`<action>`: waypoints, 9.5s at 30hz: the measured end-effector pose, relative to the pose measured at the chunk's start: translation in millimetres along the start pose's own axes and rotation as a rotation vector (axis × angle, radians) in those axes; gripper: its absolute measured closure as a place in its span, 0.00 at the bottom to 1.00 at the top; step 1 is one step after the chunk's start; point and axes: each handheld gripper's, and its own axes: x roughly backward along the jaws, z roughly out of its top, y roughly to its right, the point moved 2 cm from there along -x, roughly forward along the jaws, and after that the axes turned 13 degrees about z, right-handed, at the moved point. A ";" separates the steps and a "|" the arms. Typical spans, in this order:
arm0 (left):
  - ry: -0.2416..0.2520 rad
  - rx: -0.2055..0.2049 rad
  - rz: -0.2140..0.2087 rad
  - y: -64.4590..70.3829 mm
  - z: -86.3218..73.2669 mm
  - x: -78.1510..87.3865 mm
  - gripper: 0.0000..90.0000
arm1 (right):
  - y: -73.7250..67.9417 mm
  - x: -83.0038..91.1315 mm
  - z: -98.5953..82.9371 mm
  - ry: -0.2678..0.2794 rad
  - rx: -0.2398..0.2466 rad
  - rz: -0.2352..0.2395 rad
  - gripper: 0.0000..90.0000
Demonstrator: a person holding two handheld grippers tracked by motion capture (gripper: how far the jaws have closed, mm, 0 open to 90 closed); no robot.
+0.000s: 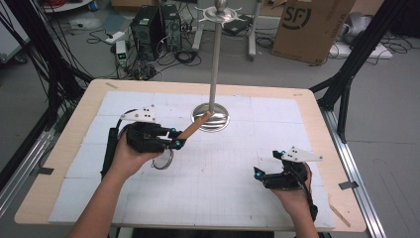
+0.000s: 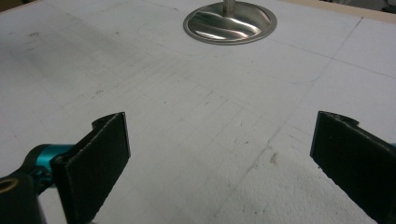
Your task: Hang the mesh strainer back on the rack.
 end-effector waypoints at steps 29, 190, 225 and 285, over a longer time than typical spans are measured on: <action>0.135 -0.009 0.096 -36.1 81.8 12.5 0.76 | 0.9 0.8 0.7 0.004 0.002 -0.001 0.04; 0.191 0.075 0.230 -86.4 160.4 -26.3 0.56 | -0.3 4.7 1.4 0.019 -0.004 0.015 0.04; 0.098 0.039 0.243 -84.7 96.9 6.5 0.23 | -5.0 0.1 3.2 0.007 0.010 0.019 0.04; -0.003 0.004 0.170 -25.5 -23.1 -0.3 0.02 | -1.6 -3.4 -0.3 -0.003 0.006 0.025 0.04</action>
